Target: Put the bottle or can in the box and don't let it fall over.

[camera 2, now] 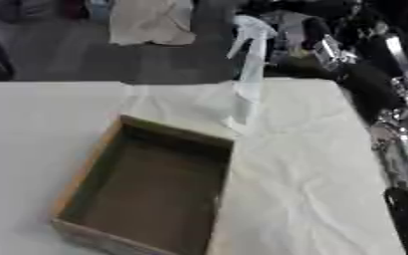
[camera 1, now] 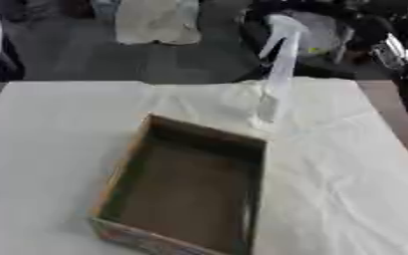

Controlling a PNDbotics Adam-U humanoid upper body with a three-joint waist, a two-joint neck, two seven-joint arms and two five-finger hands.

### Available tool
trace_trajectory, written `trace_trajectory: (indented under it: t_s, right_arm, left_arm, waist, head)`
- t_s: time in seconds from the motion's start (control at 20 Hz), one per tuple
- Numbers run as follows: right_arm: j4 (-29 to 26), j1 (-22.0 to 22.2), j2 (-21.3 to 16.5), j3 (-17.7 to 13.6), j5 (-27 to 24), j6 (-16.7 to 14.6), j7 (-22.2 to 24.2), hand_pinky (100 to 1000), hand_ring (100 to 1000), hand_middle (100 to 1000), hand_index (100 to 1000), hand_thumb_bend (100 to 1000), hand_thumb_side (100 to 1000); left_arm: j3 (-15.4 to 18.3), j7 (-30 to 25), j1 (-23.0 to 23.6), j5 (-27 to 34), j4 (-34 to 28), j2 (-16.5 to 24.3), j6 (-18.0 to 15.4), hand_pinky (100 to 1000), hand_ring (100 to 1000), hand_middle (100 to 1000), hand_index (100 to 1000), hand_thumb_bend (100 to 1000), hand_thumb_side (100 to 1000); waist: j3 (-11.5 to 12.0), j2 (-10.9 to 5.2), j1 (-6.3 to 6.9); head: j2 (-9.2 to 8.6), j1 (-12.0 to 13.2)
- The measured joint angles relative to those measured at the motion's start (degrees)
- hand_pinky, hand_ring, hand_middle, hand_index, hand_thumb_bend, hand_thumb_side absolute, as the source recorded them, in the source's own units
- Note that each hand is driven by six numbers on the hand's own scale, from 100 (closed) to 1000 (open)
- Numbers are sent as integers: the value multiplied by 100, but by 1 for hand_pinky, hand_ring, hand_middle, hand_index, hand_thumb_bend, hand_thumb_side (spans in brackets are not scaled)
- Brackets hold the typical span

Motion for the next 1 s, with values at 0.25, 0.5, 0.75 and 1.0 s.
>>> trace_trajectory:
  t_s: [0.25, 0.5, 0.75, 1.0]
  right_arm:
    - [2, -23, -23, 1, 4, -3, 8, 748, 830, 785, 751, 337, 302]
    - [98, -225, -316, 27, 160, -18, 74, 754, 833, 786, 754, 362, 302]
    - [405, -547, -988, 219, 590, -53, 614, 768, 832, 781, 759, 365, 341]
    - [812, -821, -1592, 453, 1190, -245, 1575, 783, 829, 774, 765, 366, 376]
  left_arm:
    - [0, 1, 13, -1, 0, 0, 1, 692, 819, 849, 793, 367, 814]
    - [-1, 2, 24, -6, 0, 0, 5, 692, 819, 849, 794, 365, 814]
    - [-1, 3, 68, -30, 0, 5, 8, 692, 819, 850, 793, 363, 816]
    - [-3, -3, 89, -43, 0, 24, 29, 693, 820, 850, 794, 361, 816]
  waist:
    - [1, 14, 10]
    - [8, 24, 8]
    - [-2, 19, -30]
    - [-16, 4, -46]
  head:
    - [40, -32]
    - [47, -39]
    - [49, -37]
    - [50, -31]
